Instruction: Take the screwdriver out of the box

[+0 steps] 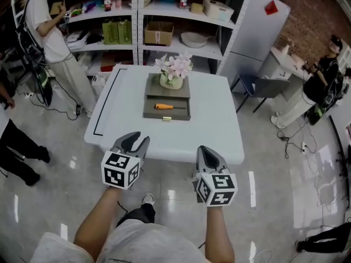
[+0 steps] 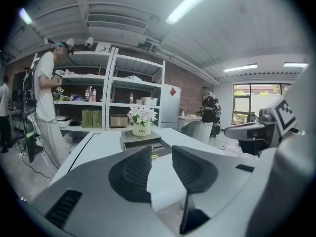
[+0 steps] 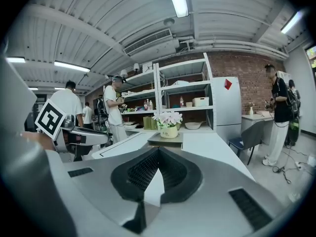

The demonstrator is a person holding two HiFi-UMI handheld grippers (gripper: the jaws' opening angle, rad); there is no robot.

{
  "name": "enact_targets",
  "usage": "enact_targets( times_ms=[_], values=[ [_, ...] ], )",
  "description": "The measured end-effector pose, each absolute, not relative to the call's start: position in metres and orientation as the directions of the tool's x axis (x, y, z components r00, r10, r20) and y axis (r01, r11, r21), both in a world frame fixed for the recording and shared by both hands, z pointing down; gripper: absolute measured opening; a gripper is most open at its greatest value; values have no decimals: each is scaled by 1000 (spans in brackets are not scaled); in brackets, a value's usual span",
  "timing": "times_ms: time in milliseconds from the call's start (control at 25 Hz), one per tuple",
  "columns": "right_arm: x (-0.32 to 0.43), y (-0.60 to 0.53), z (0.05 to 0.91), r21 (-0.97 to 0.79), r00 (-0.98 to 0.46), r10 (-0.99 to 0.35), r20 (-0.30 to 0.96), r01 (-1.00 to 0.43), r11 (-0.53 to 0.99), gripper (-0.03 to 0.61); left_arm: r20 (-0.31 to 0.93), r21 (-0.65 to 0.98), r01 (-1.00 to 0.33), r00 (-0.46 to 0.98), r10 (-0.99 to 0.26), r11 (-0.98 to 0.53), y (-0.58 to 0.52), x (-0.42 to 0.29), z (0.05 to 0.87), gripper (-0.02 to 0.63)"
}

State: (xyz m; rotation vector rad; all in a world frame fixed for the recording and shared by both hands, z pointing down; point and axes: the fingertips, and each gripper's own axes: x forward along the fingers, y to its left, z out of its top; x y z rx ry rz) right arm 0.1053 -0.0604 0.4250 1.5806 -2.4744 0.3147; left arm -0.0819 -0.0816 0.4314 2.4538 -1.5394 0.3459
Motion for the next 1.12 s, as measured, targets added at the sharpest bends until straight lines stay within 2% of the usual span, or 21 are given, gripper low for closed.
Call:
enact_targets(
  times_ms=[600, 1120],
  values=[
    [68, -161, 428, -54, -366, -872, 325, -928, 369, 6, 357, 111, -842, 530, -769, -528, -191, -102, 446, 184],
    [51, -214, 425, -43, -329, -883, 334, -942, 334, 6, 412, 67, -749, 623, -665, -660, -255, -98, 456, 187]
  ],
)
